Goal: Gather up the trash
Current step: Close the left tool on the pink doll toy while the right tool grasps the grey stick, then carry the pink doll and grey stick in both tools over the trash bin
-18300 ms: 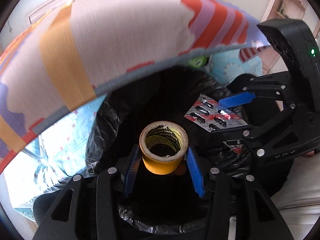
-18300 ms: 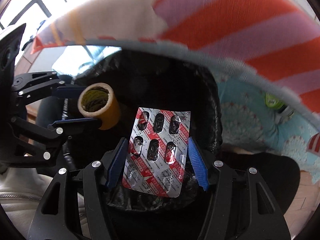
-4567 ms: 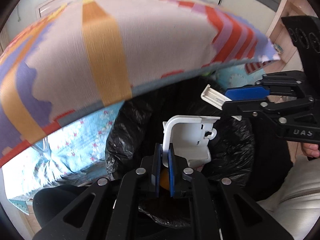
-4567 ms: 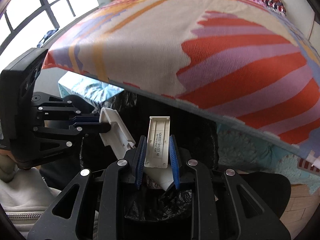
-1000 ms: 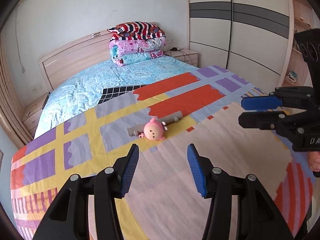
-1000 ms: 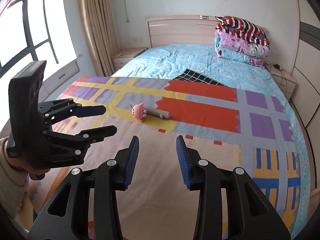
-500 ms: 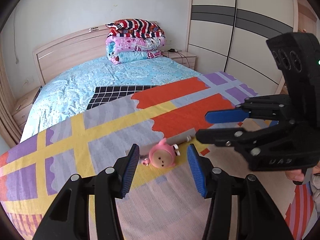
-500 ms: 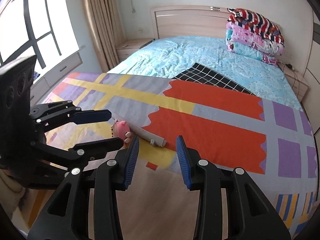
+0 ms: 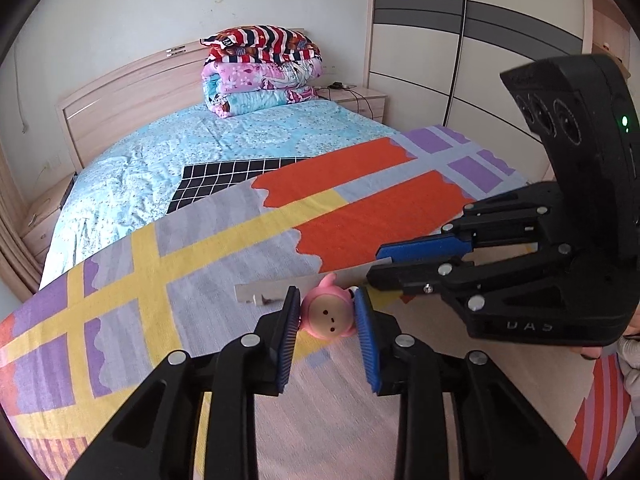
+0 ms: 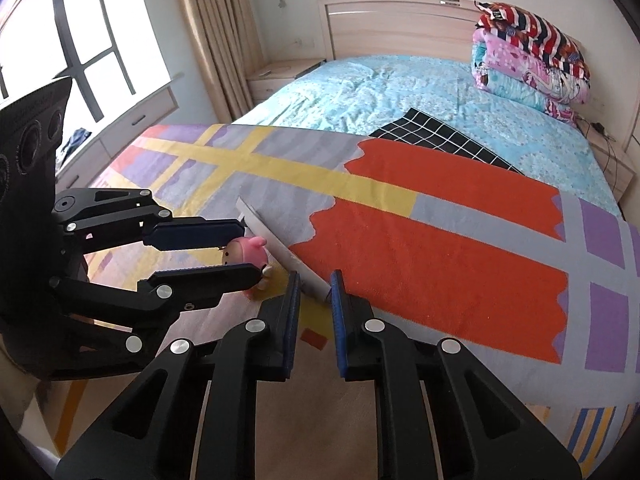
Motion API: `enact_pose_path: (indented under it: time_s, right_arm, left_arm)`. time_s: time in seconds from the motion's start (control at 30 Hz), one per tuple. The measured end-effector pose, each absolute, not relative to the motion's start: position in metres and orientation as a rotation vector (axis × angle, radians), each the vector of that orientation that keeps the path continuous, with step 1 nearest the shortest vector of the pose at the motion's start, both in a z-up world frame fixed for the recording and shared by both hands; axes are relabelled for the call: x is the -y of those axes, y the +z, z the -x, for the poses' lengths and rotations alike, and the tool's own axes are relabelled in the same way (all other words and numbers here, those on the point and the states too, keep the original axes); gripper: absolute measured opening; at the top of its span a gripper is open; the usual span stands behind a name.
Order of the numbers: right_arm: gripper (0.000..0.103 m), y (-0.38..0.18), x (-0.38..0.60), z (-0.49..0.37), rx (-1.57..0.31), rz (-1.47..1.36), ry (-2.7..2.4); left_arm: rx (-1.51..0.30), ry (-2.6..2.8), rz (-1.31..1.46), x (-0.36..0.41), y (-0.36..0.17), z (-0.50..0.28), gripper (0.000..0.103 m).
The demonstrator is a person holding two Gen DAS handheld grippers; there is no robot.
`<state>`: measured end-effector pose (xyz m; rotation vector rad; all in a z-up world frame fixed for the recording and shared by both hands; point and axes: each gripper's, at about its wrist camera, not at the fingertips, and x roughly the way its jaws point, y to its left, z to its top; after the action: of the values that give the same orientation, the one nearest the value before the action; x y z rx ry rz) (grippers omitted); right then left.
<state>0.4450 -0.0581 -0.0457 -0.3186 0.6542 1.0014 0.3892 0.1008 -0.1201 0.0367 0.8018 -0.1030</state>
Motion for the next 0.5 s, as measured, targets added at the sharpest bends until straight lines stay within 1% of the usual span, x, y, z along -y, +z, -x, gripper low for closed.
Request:
enact_pose_path:
  time_s: [0.03, 0.1, 0.5]
  right_arm:
    - [0.006, -0.045, 0.059, -0.443, -0.655, 0.316, 1.002]
    - [0.003, -0.045, 0.063, -0.439, -0.651, 0.308, 0.996]
    - [0.002, -0.037, 0.09, -0.386, -0.61, 0.284, 0.979]
  left_arm:
    - [-0.803, -0.104, -0.043, -0.099, -0.119, -0.387, 0.027]
    - [-0.797, -0.111, -0.037, -0.098, -0.117, -0.381, 0.027]
    - [-0.758, -0.105, -0.033, -0.08, -0.087, -0.322, 0.027]
